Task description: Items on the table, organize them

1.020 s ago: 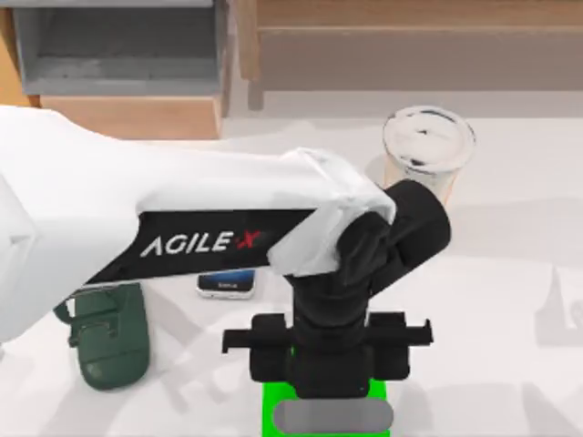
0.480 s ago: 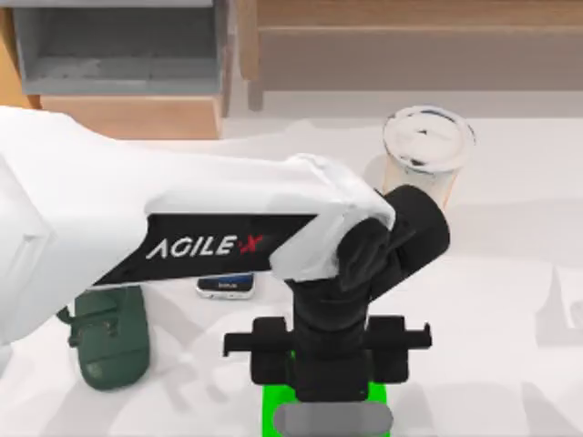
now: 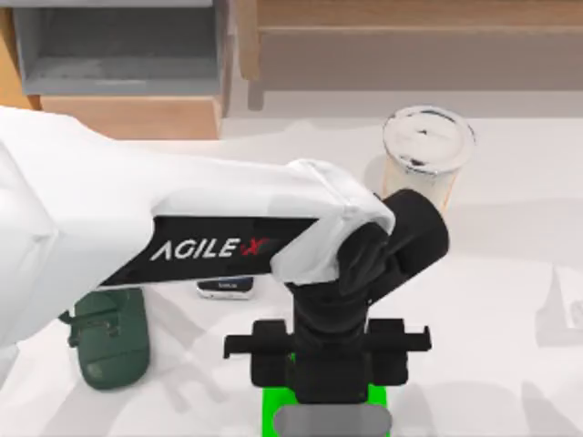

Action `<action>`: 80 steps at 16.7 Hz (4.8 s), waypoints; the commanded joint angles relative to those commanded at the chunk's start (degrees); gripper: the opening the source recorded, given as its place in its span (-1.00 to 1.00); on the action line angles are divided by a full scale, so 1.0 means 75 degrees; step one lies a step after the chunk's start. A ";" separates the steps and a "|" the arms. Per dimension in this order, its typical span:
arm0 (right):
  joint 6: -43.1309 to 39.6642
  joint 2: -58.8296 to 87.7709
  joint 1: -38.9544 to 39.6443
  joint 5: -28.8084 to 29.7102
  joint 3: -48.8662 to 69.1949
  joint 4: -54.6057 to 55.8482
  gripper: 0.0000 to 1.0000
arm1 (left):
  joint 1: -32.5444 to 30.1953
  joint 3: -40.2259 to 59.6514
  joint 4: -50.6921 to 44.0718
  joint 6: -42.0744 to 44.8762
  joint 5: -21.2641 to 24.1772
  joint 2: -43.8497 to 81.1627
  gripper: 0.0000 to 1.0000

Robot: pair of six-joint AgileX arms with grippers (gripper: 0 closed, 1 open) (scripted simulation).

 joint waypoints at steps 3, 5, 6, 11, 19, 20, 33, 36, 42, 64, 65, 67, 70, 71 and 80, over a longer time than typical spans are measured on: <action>0.0000 0.0000 0.0000 0.0000 0.0000 0.0000 1.00 | 0.0000 0.0000 0.0000 0.0000 0.0000 0.0000 -0.10; 0.0000 0.0000 0.0000 0.0000 0.0000 0.0000 1.00 | 0.0000 0.0000 0.0000 0.0000 0.0000 0.0000 0.21; 0.0000 0.0000 0.0000 0.0000 0.0000 0.0000 1.00 | 0.0000 0.0000 0.0000 0.0000 0.0000 0.0000 0.36; 0.0000 0.0000 0.0000 0.0000 0.0000 0.0000 1.00 | 0.0000 0.0000 0.0000 0.0000 0.0000 0.0000 1.00; 0.0000 0.0000 0.0000 0.0000 0.0000 0.0000 1.00 | 0.0008 0.0001 -0.0001 0.0001 0.0000 -0.0005 1.00; 0.0000 0.0000 0.0000 0.0000 0.0000 0.0000 1.00 | 0.0008 0.0001 -0.0001 0.0001 0.0000 -0.0005 1.00; 0.0000 0.0000 0.0000 0.0000 0.0000 0.0000 1.00 | 0.1856 0.2054 -0.0632 -0.6896 0.0326 0.1057 1.00; 0.0000 0.0000 0.0000 0.0000 0.0000 0.0000 1.00 | 0.2402 0.2585 -0.0969 -0.9758 0.0474 0.1463 1.00; 0.0000 0.0000 0.0000 0.0000 0.0000 0.0000 1.00 | 0.3195 0.3387 -0.1660 -1.5046 0.0562 0.1975 1.00; 0.0000 0.0000 0.0000 0.0000 0.0000 0.0000 1.00 | 0.3584 0.3634 -0.1519 -1.9915 -0.0153 0.2046 1.00; 0.0000 0.0000 0.0000 0.0000 0.0000 0.0000 1.00 | 0.3588 0.3472 -0.1284 -1.9910 -0.0153 0.2119 1.00; 0.0000 0.0000 0.0000 0.0000 0.0000 0.0000 1.00 | 0.3596 0.3160 -0.0828 -1.9903 -0.0152 0.2264 1.00; 0.0000 0.0000 0.0000 0.0000 0.0000 0.0000 1.00 | 0.3601 0.2886 -0.0422 -1.9894 -0.0150 0.2396 1.00; 0.0000 0.0000 0.0000 0.0000 0.0000 0.0000 1.00 | 0.3601 0.2880 -0.0413 -1.9894 -0.0150 0.2399 1.00; 0.0000 0.0000 0.0000 0.0000 0.0000 0.0000 1.00 | 0.3601 0.2880 -0.0413 -1.9894 -0.0150 0.2399 0.10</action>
